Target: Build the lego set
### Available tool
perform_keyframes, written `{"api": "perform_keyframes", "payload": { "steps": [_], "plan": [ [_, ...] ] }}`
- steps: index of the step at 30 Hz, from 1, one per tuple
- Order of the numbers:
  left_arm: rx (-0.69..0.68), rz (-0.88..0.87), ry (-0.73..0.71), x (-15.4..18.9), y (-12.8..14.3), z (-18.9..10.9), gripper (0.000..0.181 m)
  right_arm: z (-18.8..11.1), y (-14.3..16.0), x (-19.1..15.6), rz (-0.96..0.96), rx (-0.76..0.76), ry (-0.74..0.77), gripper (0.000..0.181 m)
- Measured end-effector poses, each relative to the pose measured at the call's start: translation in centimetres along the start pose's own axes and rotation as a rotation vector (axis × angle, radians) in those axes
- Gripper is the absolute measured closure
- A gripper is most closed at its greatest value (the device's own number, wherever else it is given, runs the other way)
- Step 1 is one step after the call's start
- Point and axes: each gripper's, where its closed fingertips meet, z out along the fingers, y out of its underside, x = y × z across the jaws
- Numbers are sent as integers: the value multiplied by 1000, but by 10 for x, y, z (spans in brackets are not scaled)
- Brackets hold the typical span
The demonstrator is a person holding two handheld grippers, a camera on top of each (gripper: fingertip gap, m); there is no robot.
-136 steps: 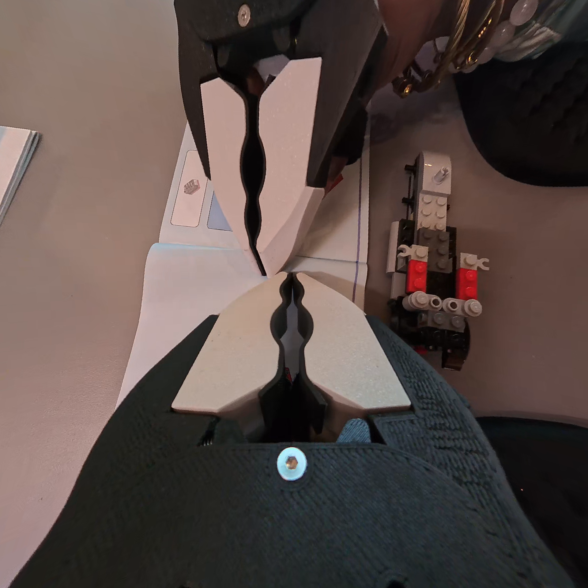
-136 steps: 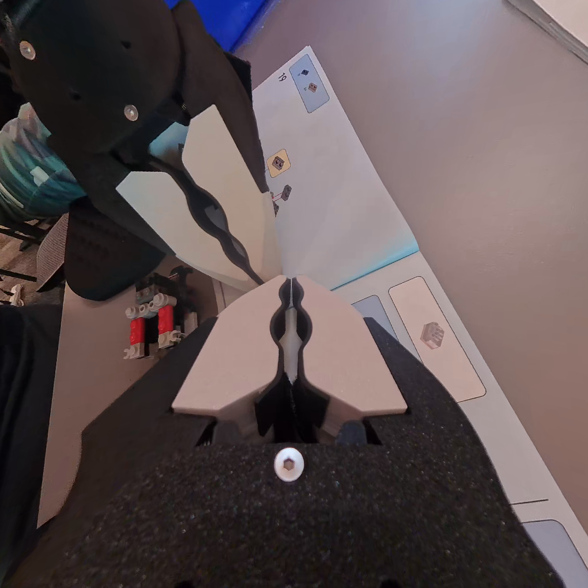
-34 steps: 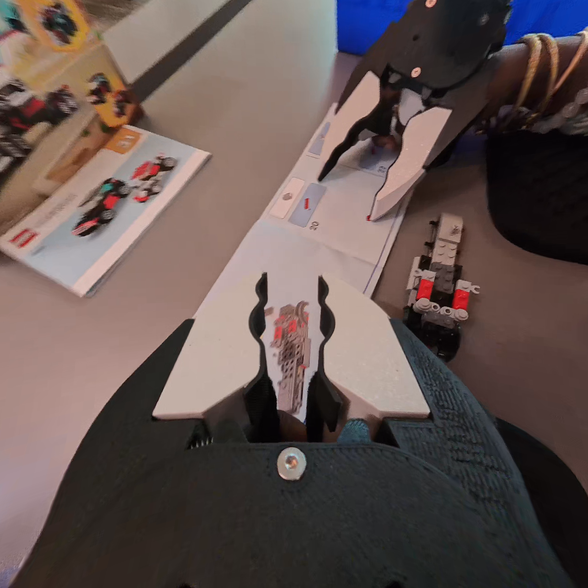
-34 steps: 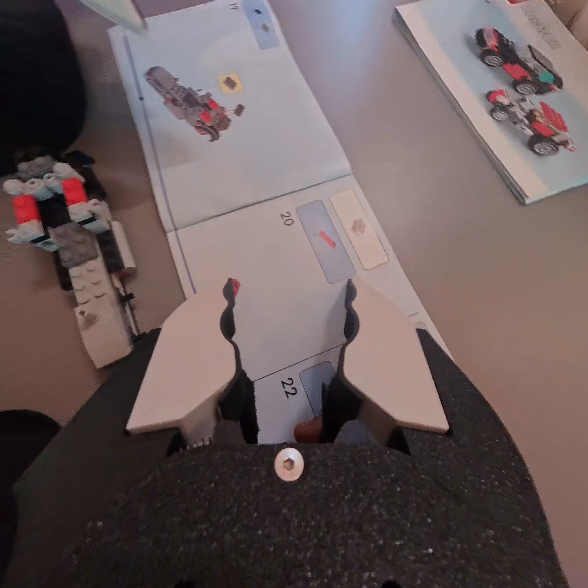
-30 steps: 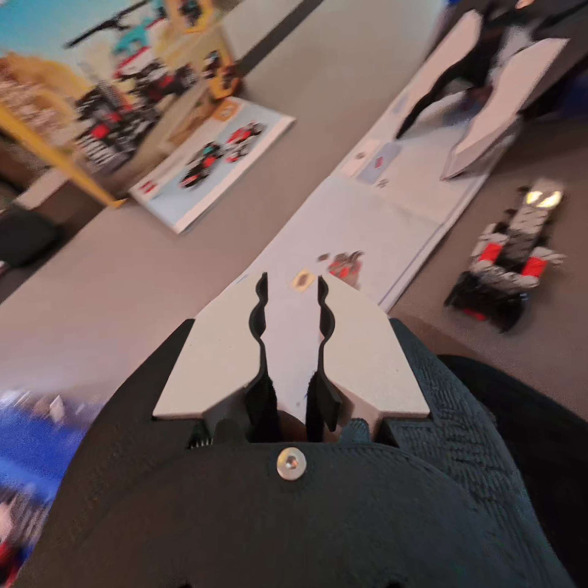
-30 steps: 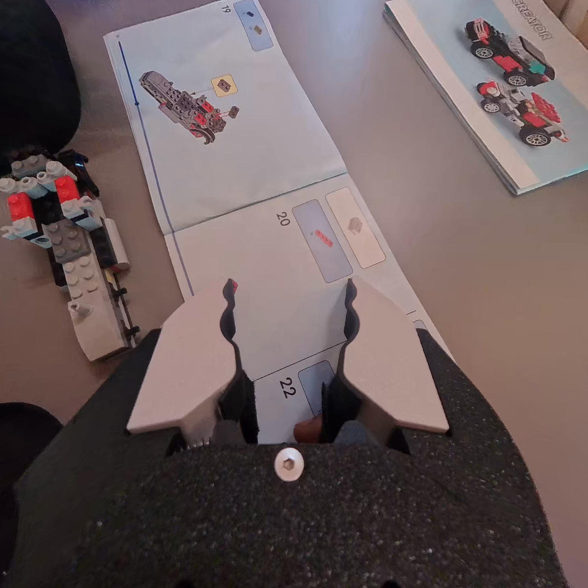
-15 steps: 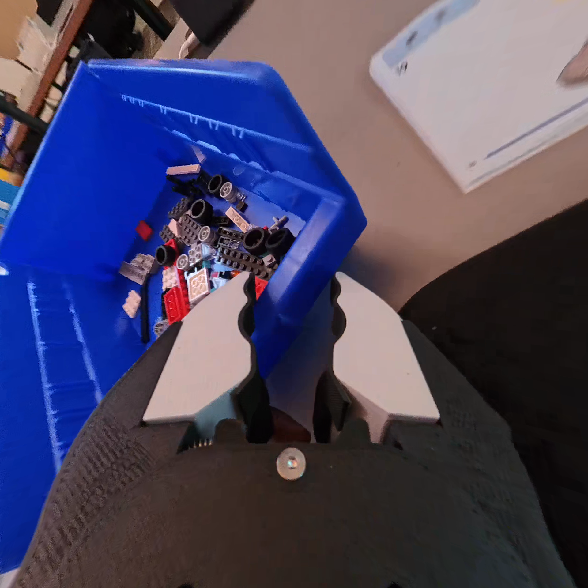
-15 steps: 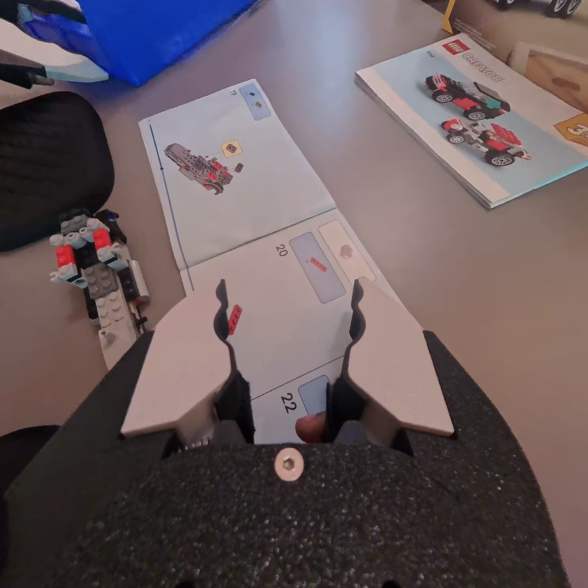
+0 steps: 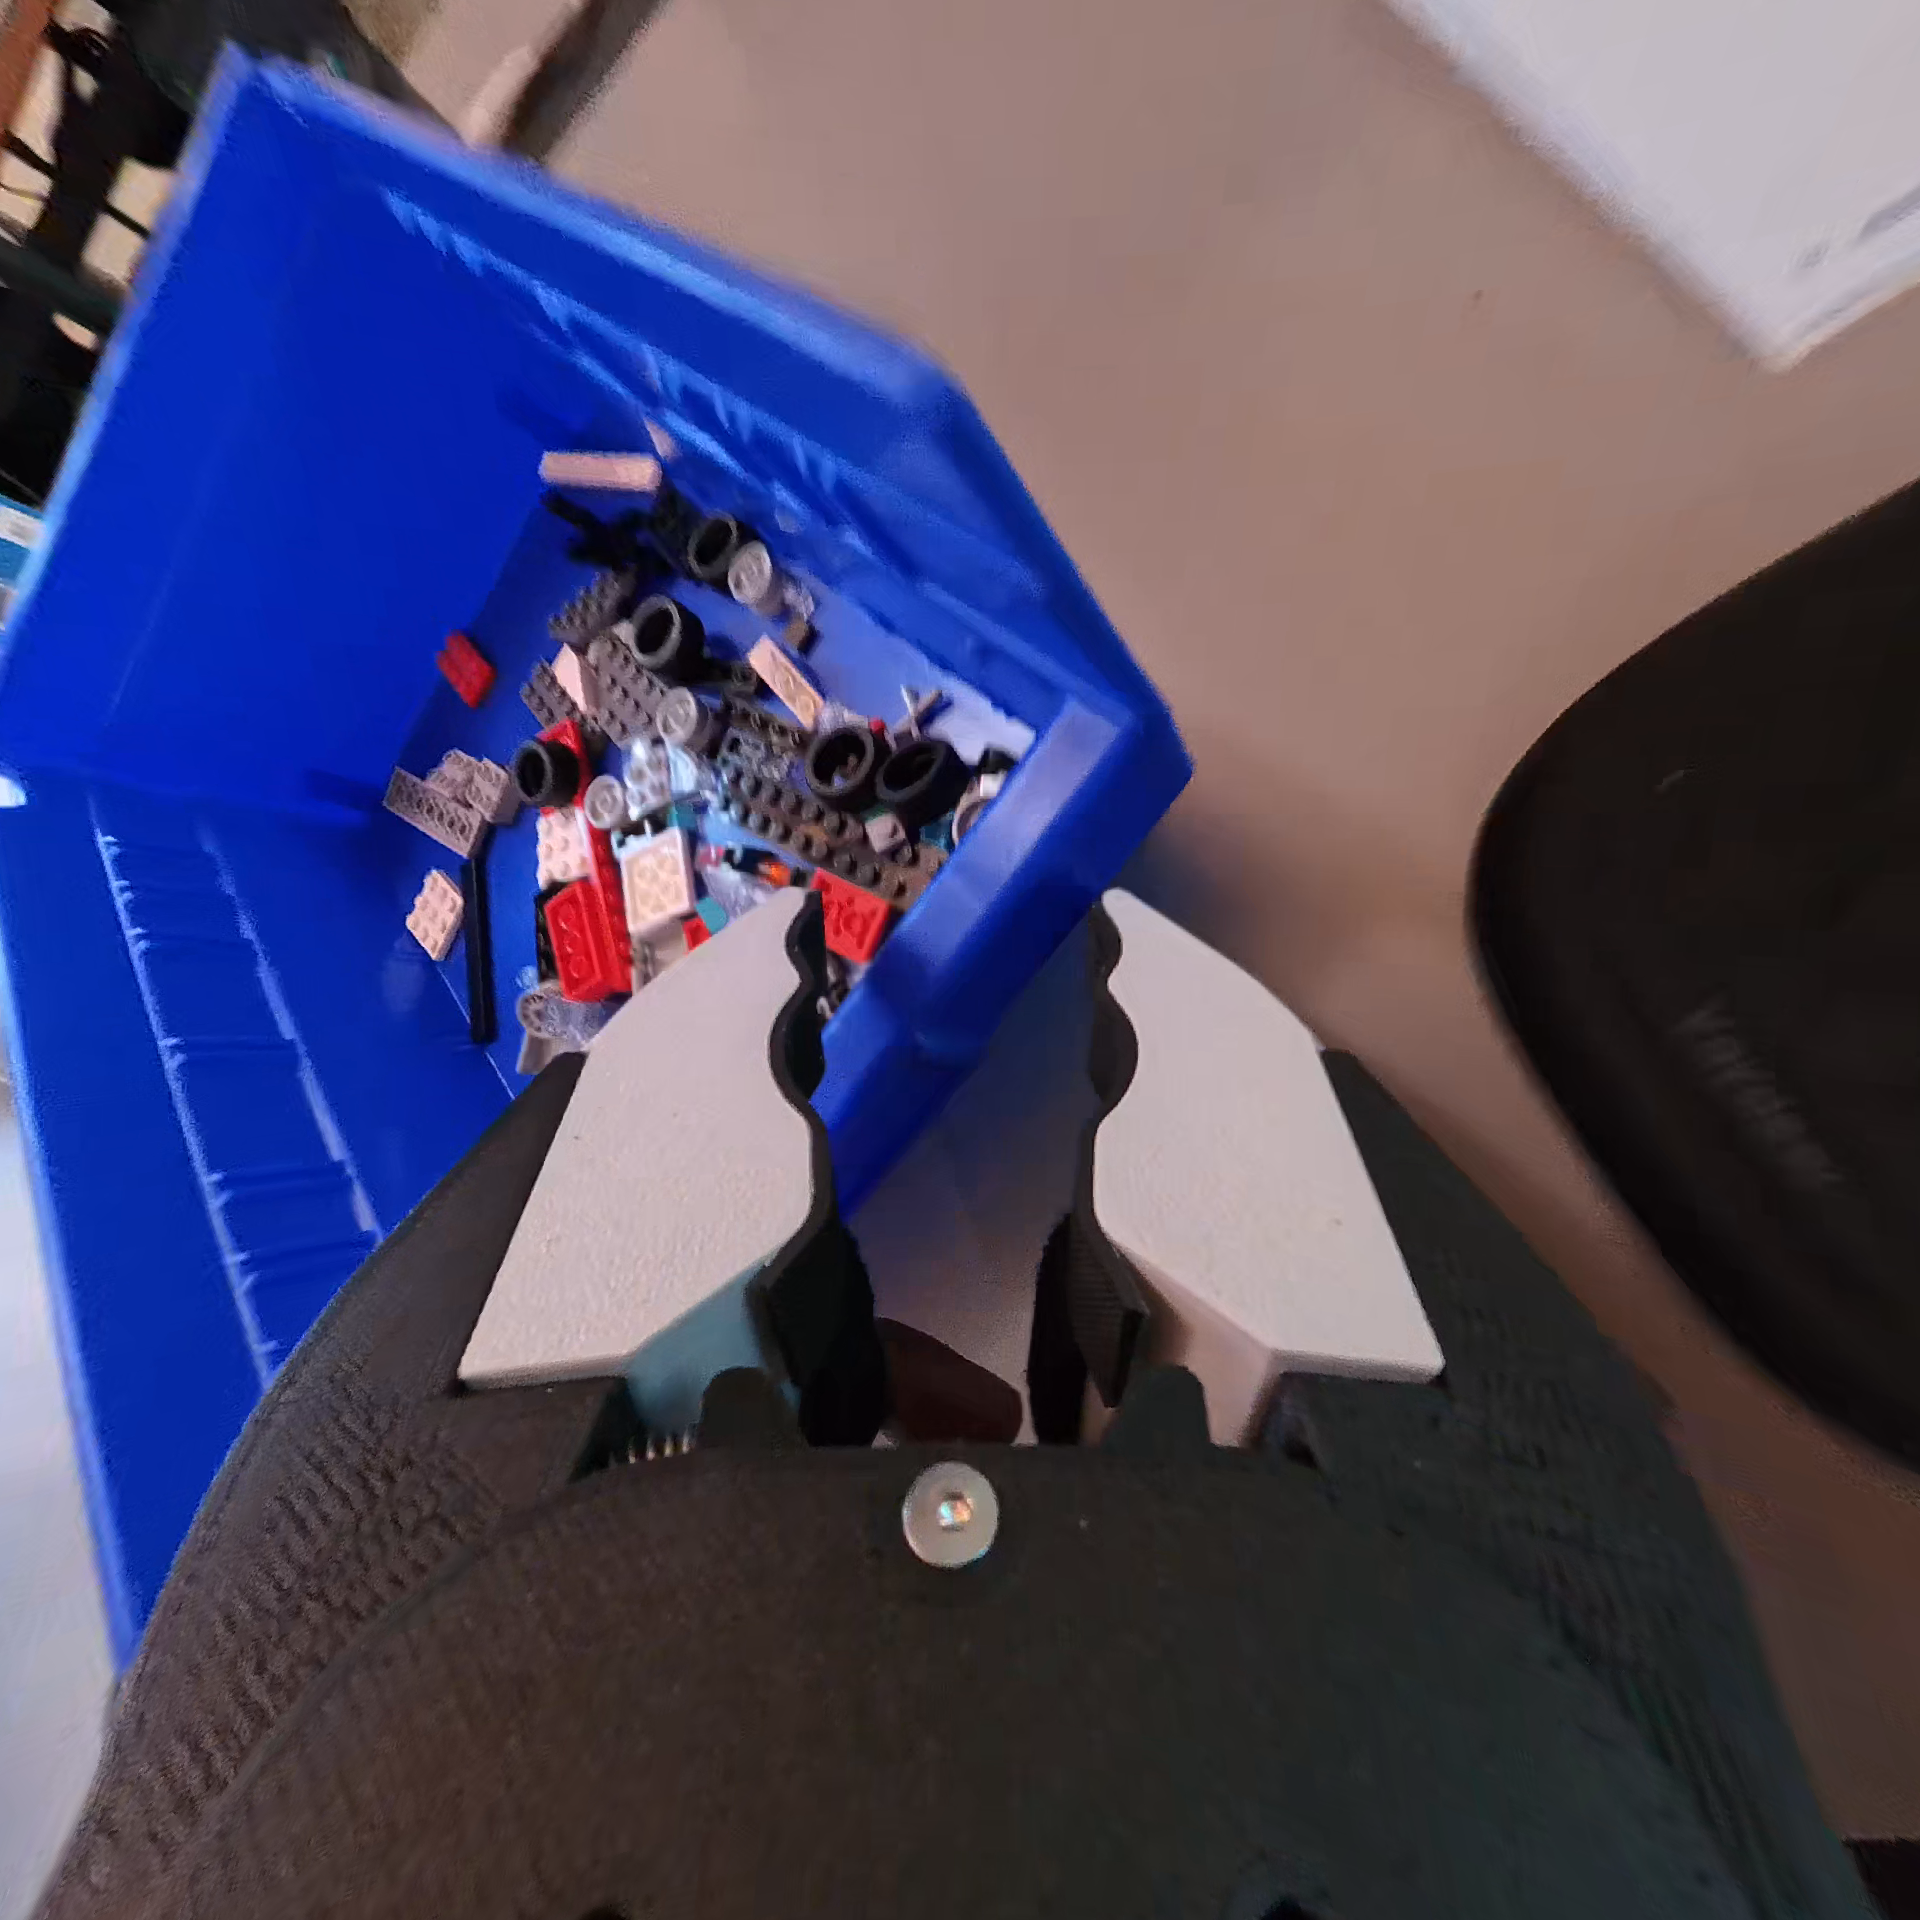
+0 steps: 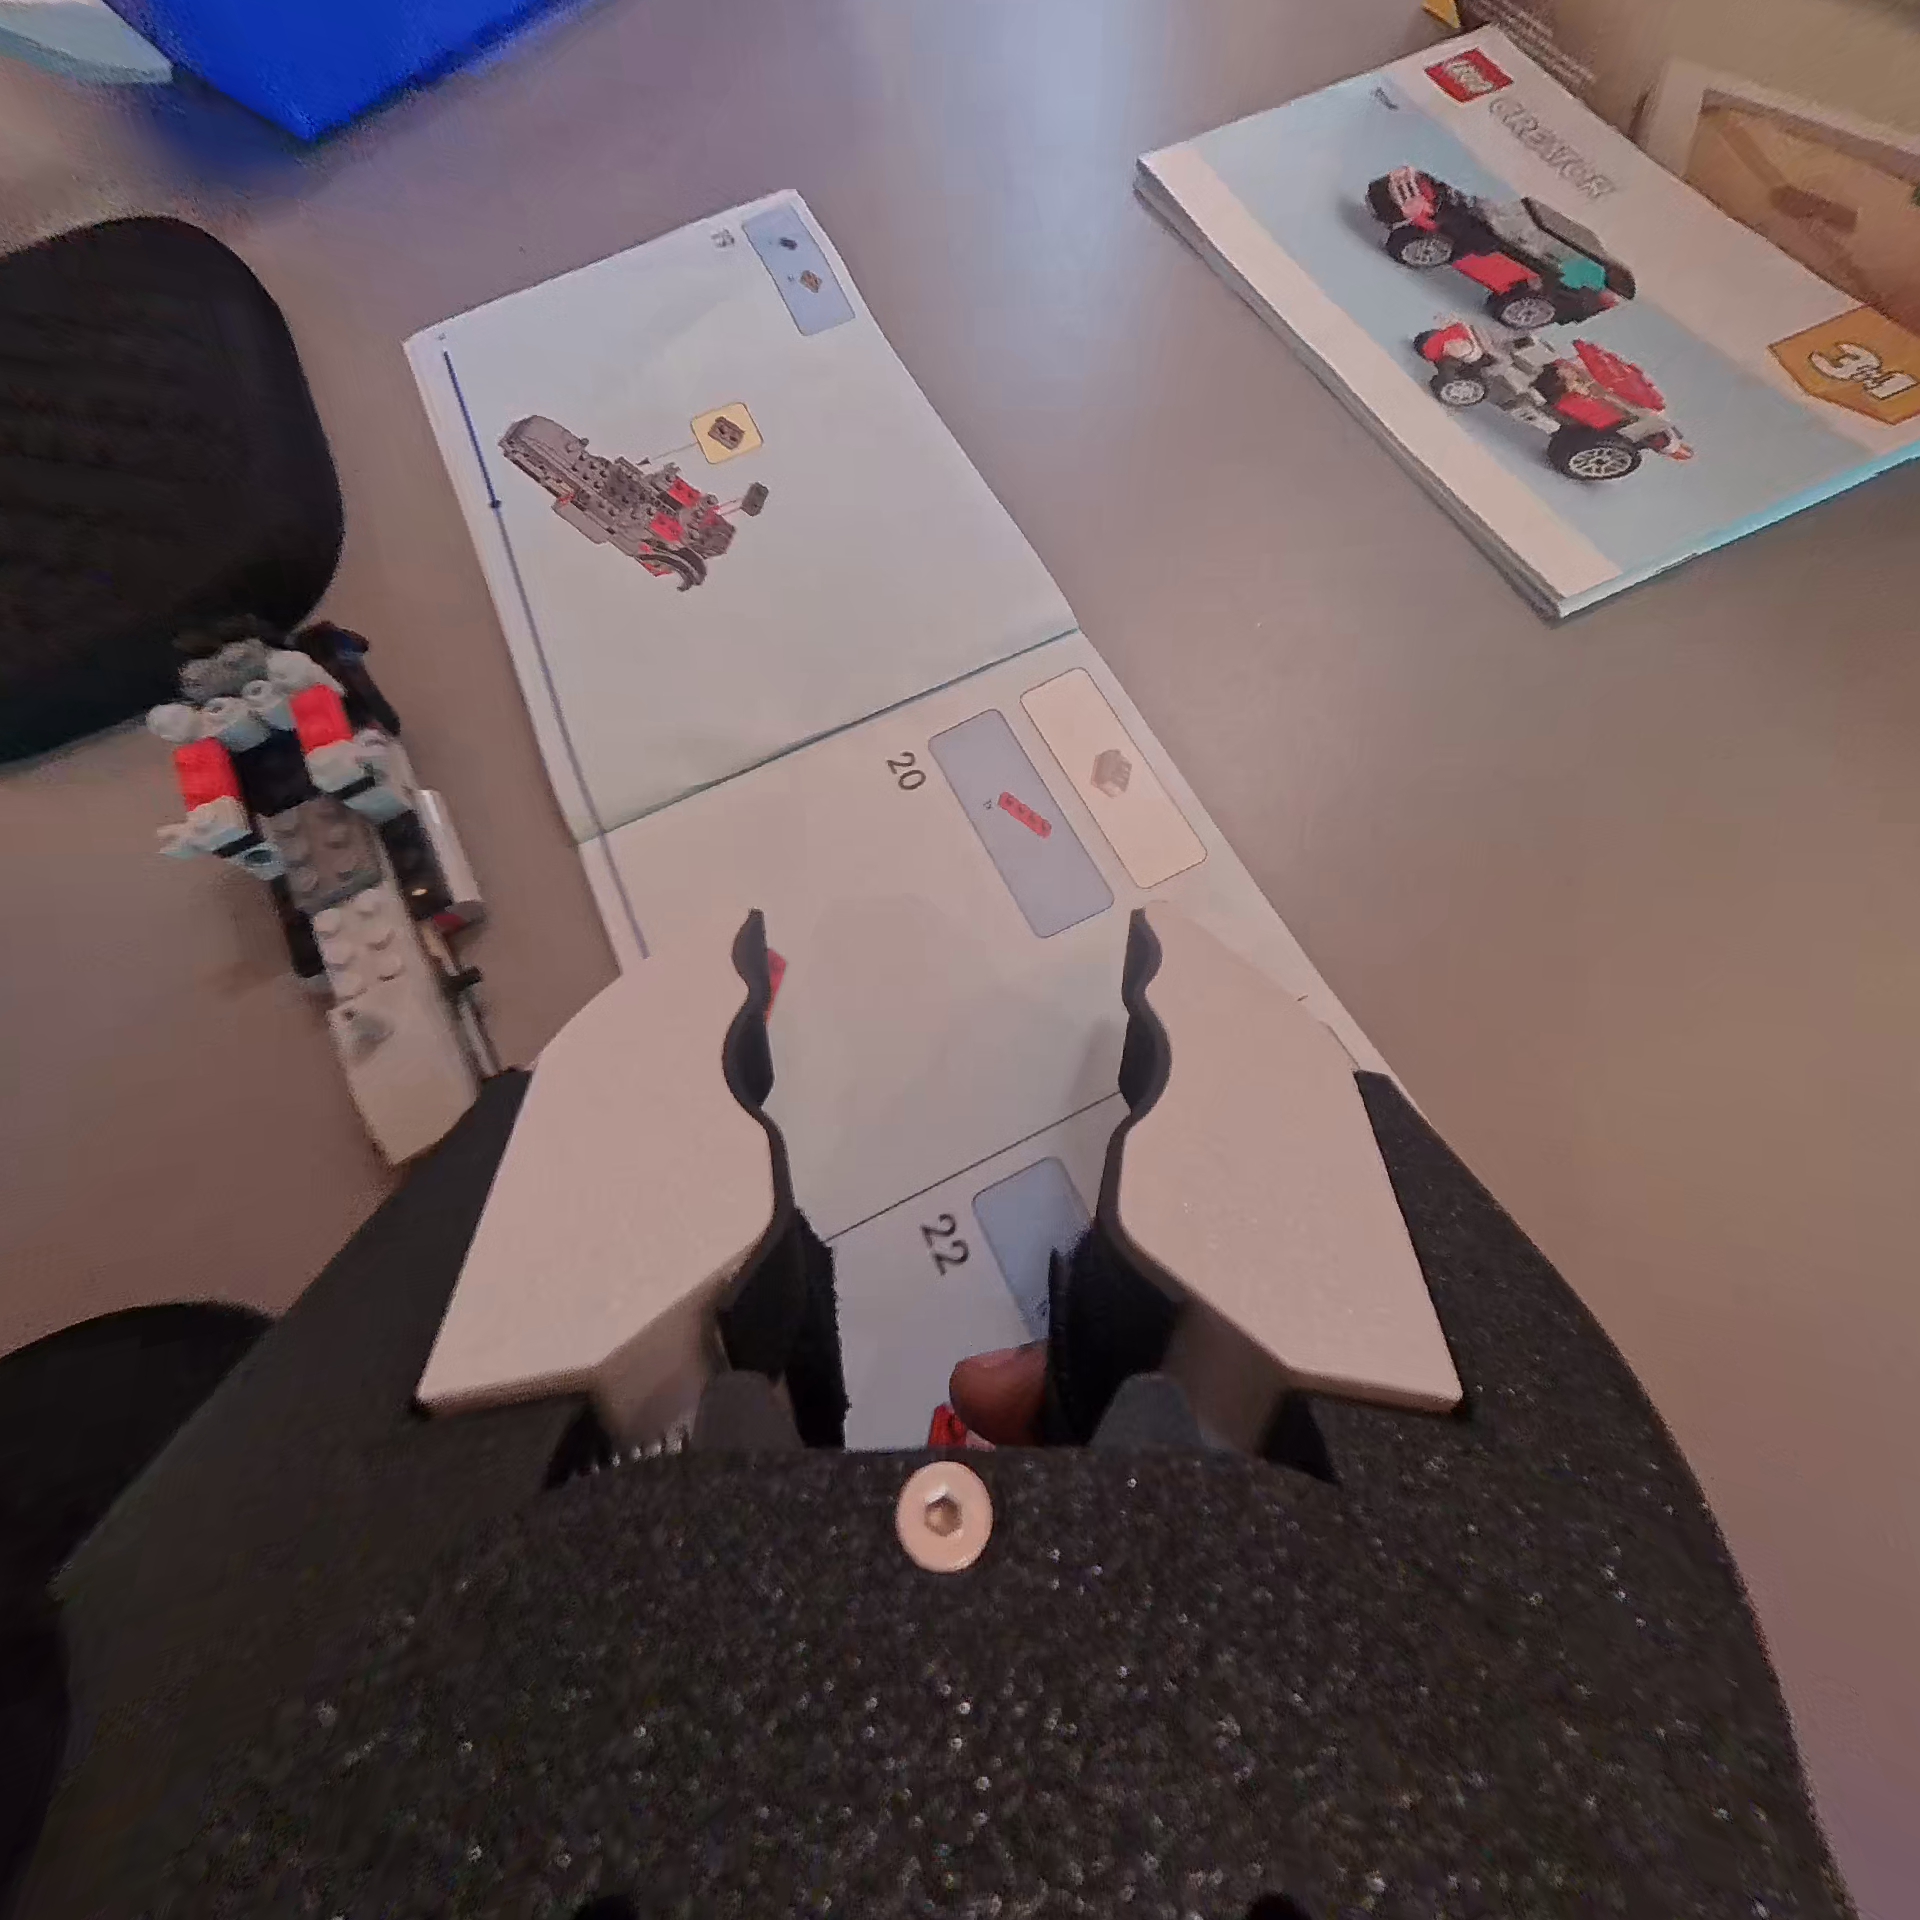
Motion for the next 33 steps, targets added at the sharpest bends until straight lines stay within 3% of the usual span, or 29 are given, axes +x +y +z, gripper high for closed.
{"api": "perform_keyframes", "payload": {
  "steps": [3,5,7,10,13,16,20,33],
  "plan": [
    [171,-90,-62,-6,-43,-30,140,-18,-8,-16,0,43,-18,123],
    [274,-128,-12,0,-71,-51,140,-29,-12,-44,-14,89,-130,122],
    [398,-135,213,34,-102,-67,138,-35,-11,-72,-46,110,-235,122],
    [520,-125,673,112,-139,-85,128,-29,2,-98,-122,42,-297,122],
    [578,-63,921,175,-163,-80,126,-13,6,-112,-197,-6,-318,128],
    [530,81,994,219,-168,-60,126,1,-4,-133,-258,-4,-383,128],
    [486,225,1033,248,-174,-49,126,18,-12,-140,-274,12,-402,121],
    [385,348,1066,269,-168,-36,140,29,-11,-135,-324,-21,-405,130]
  ]
}}
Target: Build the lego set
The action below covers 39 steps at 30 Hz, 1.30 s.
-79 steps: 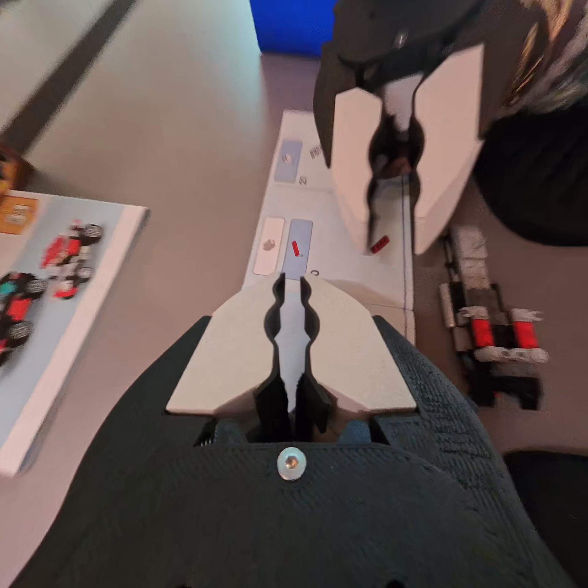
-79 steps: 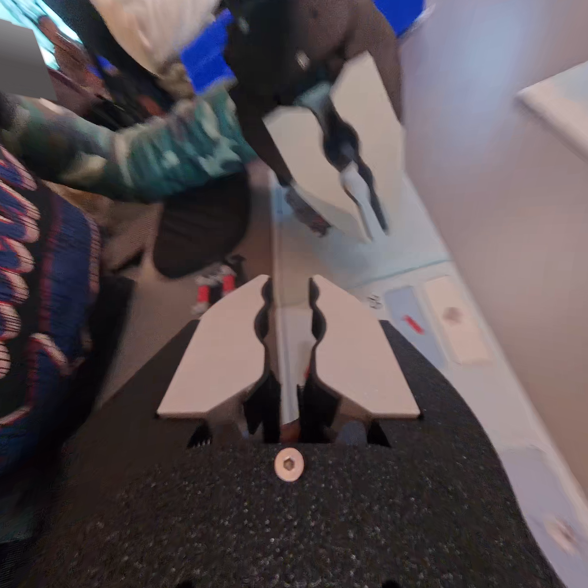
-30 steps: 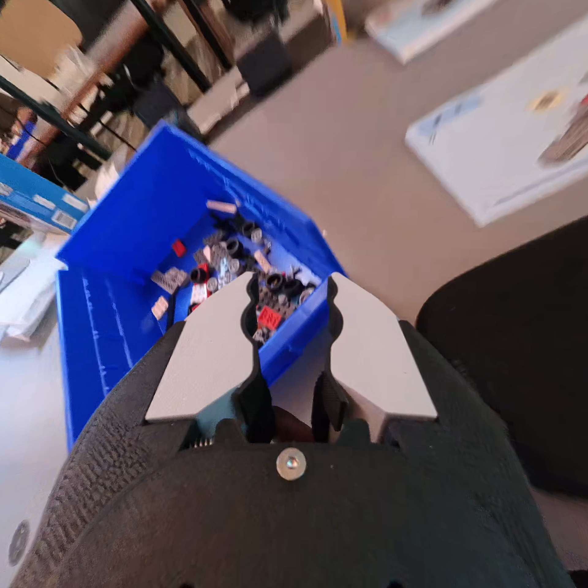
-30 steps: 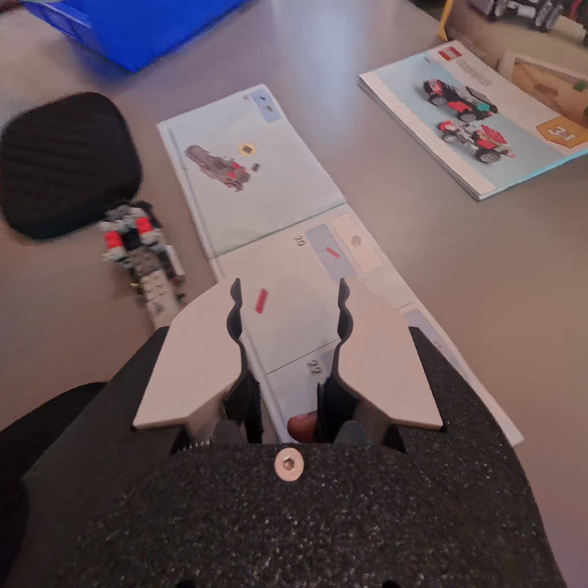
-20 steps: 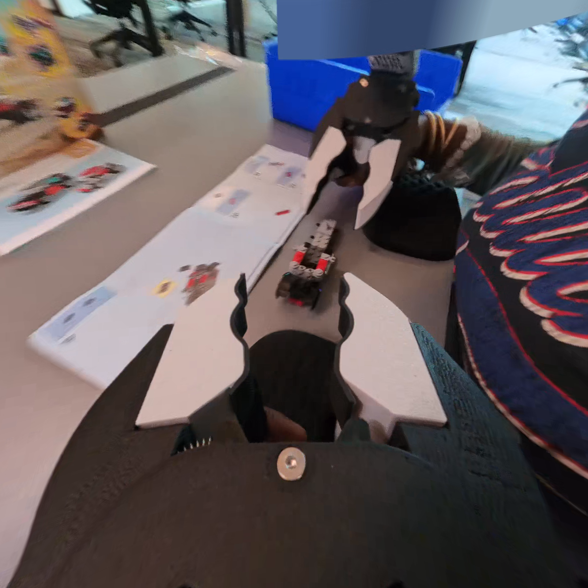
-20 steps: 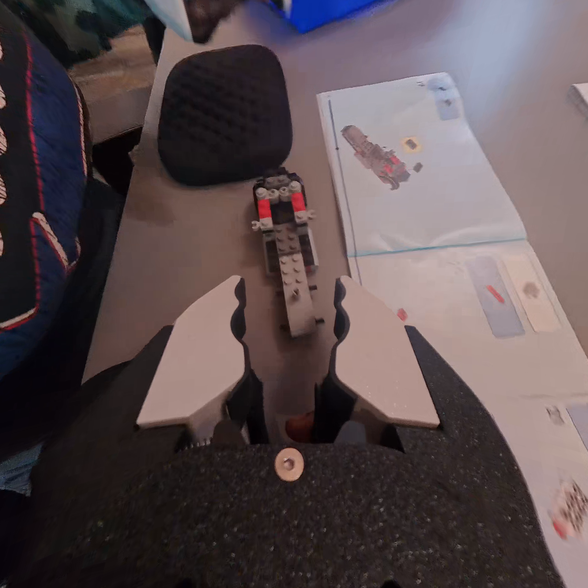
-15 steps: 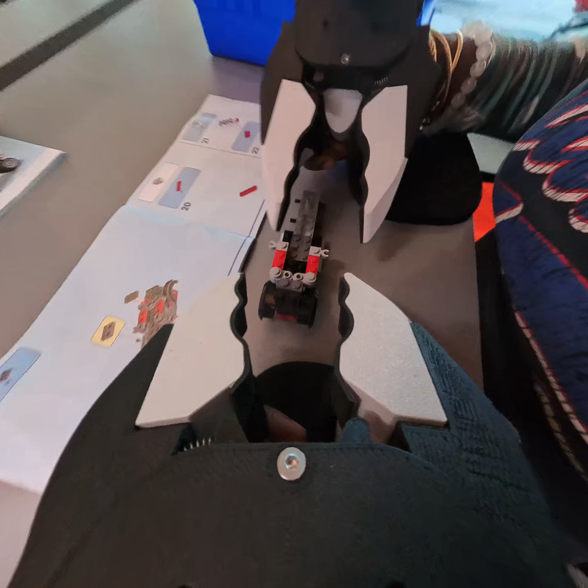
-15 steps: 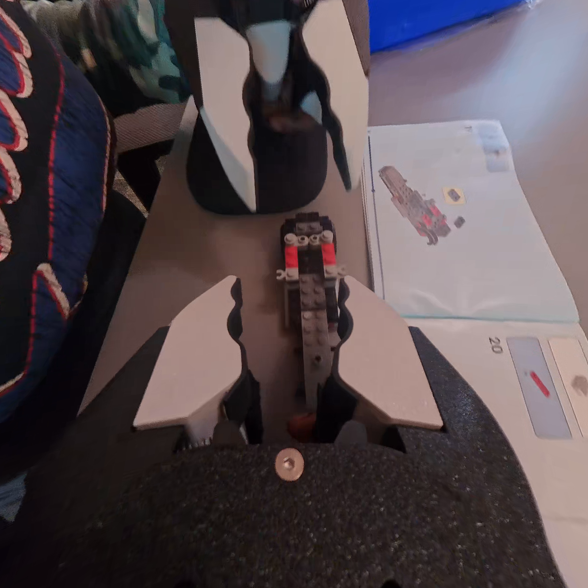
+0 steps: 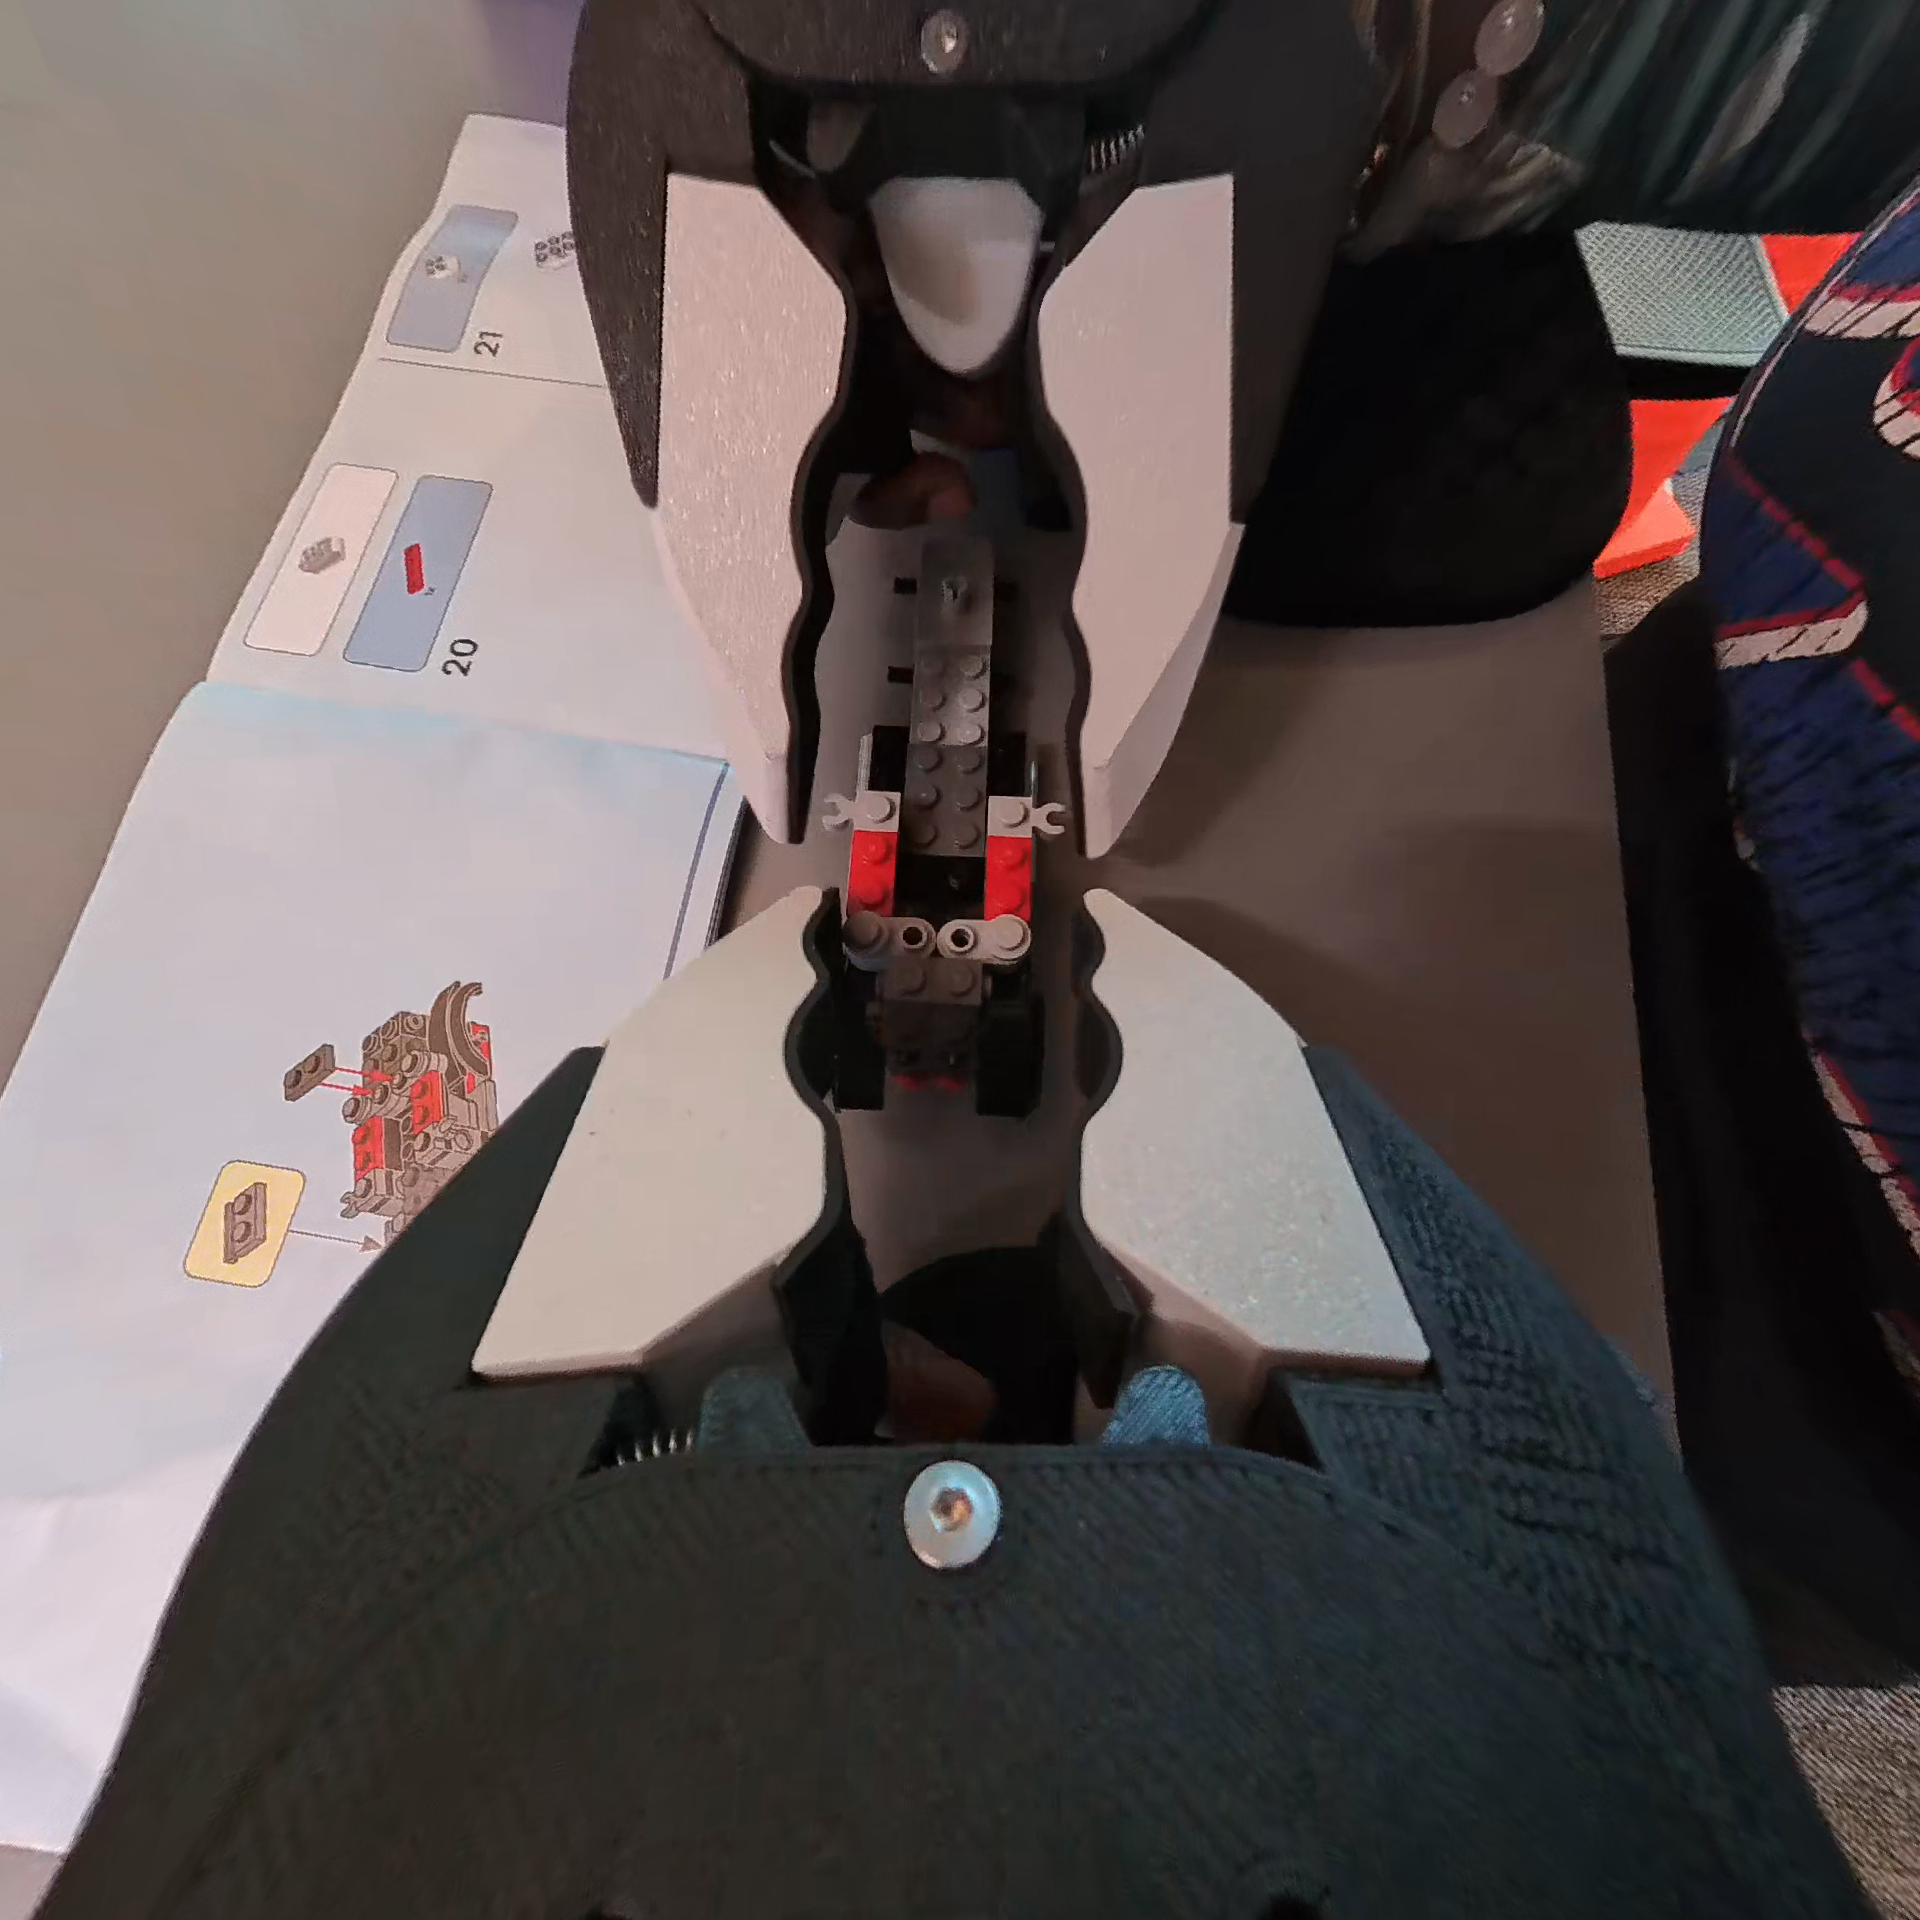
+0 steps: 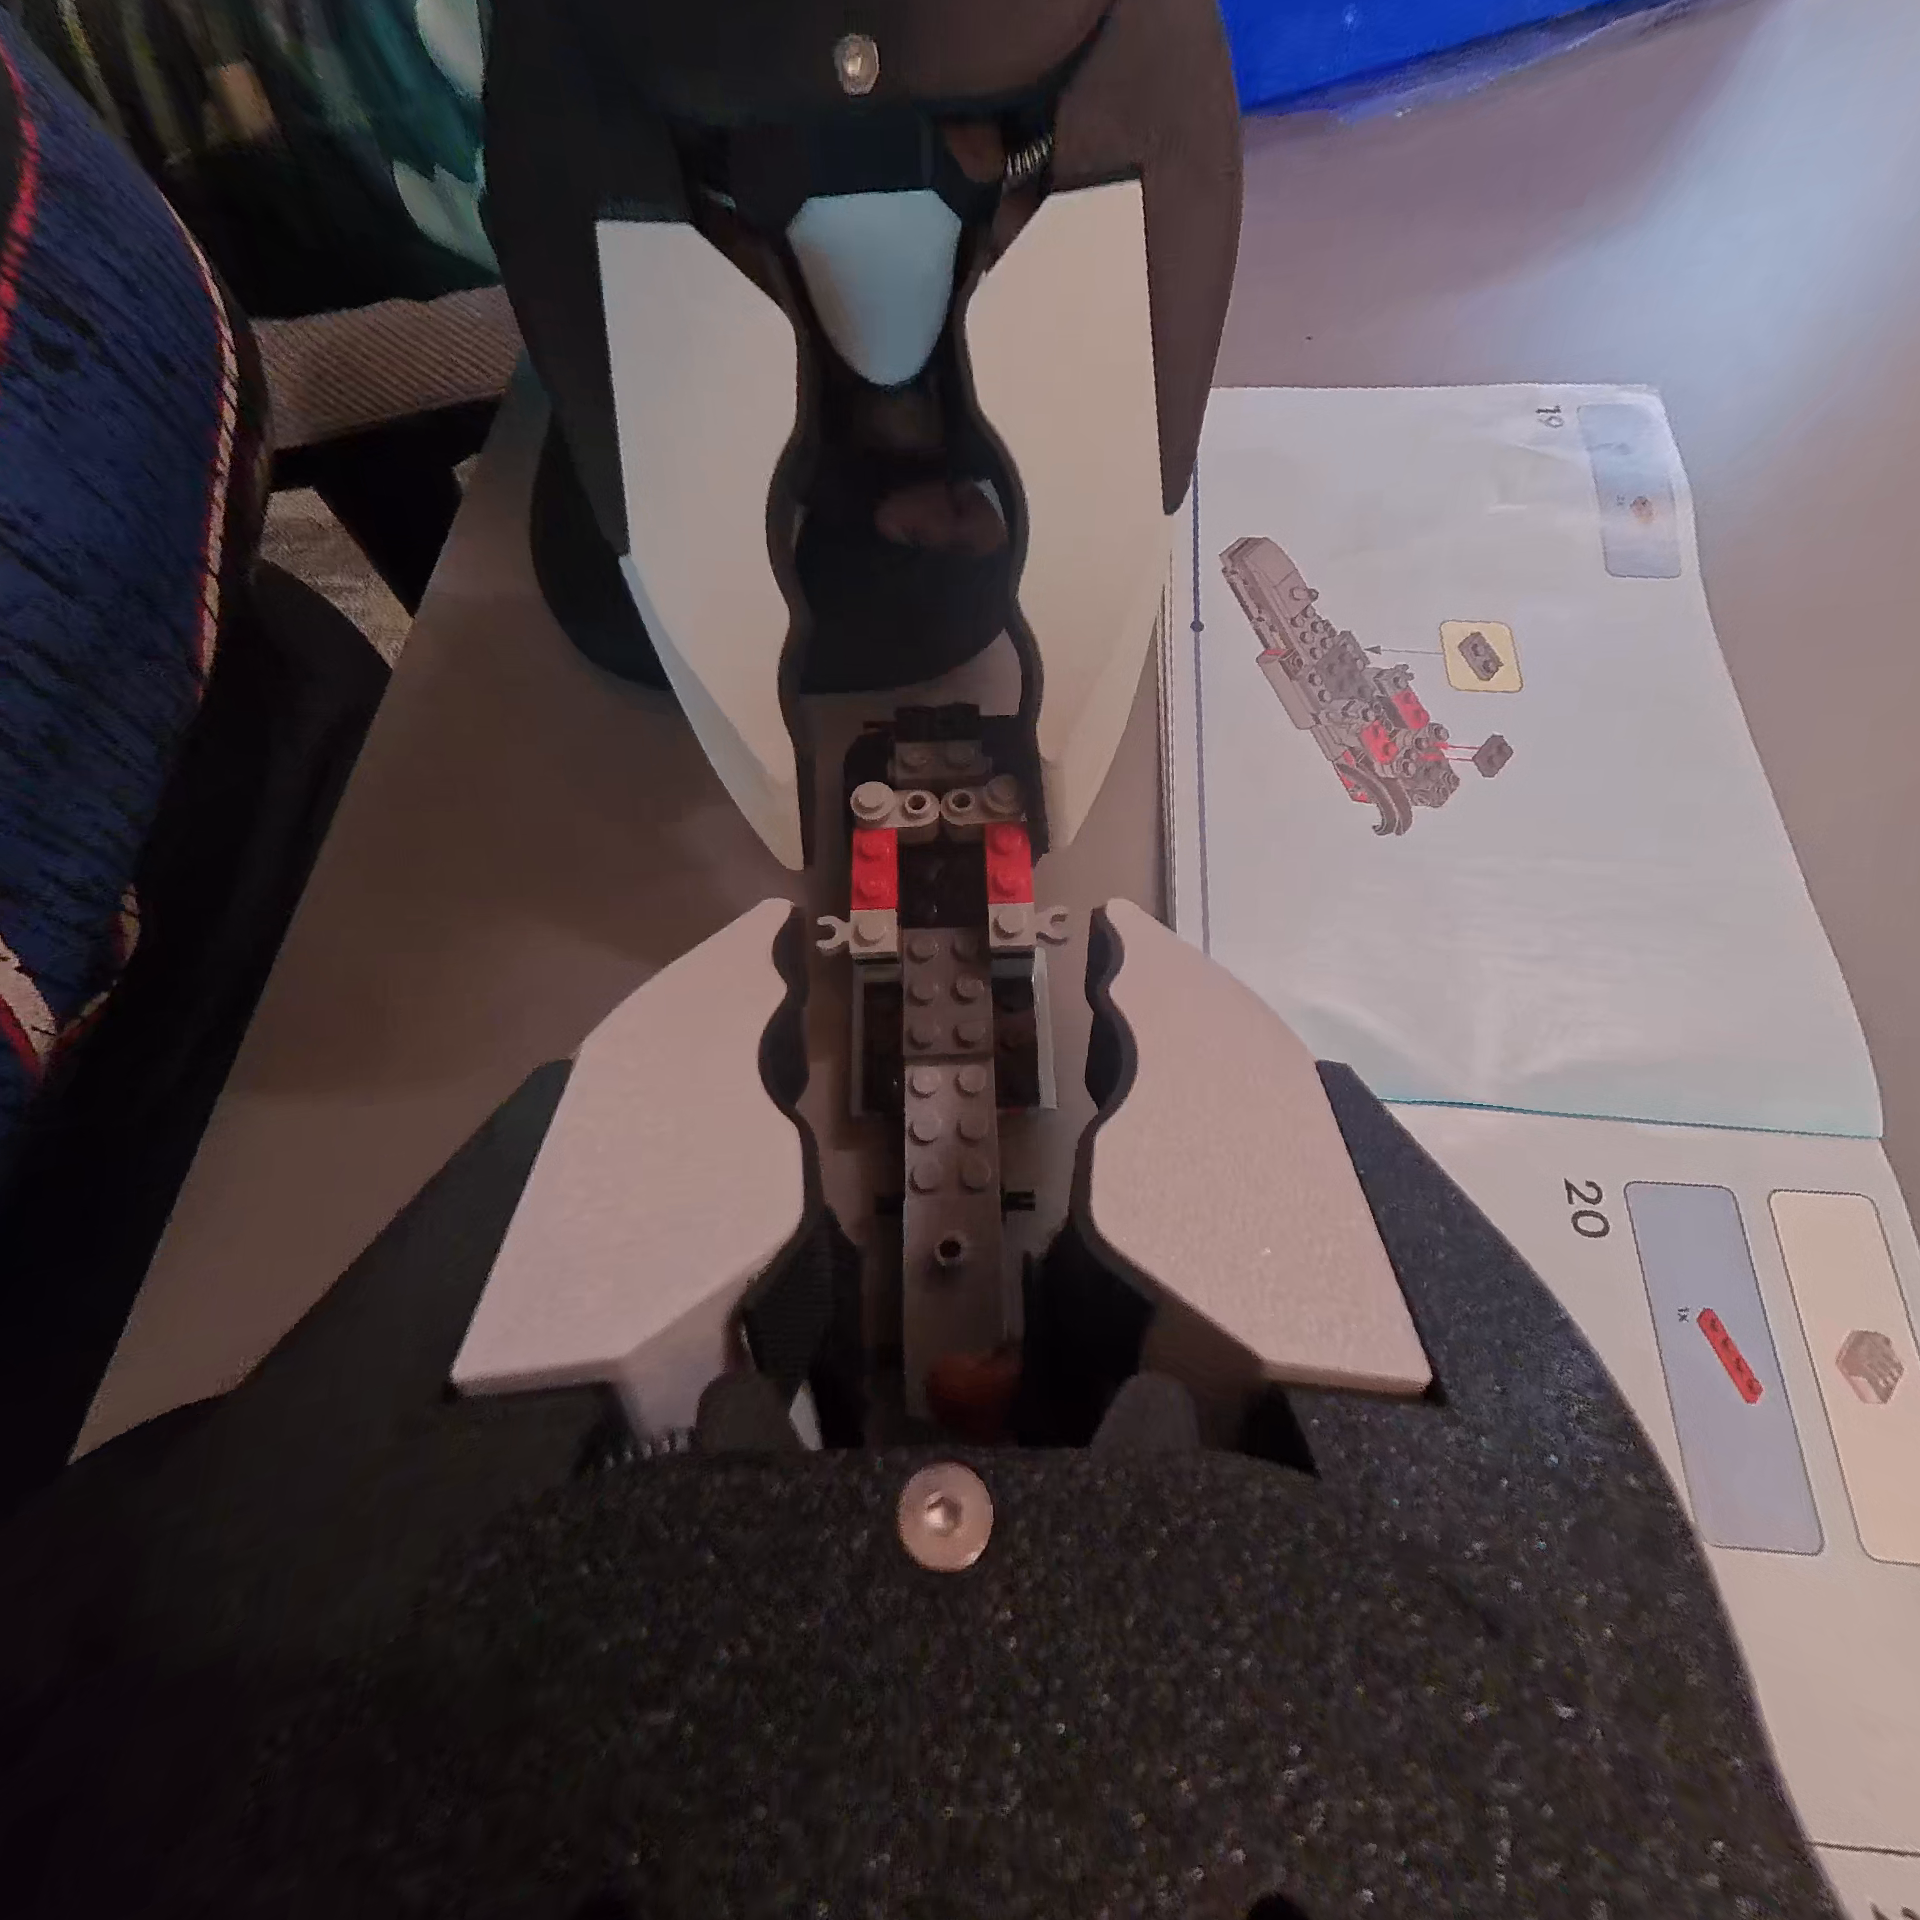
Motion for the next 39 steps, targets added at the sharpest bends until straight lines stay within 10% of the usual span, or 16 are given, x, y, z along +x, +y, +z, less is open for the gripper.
{"api": "perform_keyframes", "payload": {
  "steps": [33,39],
  "plan": [
    [-60,112,110,5,-2,5,147,1,2,-9,-11,-65,-27,135],
    [-43,90,129,6,-2,5,147,-16,-17,-7,93,126,-35,149]
  ]
}}
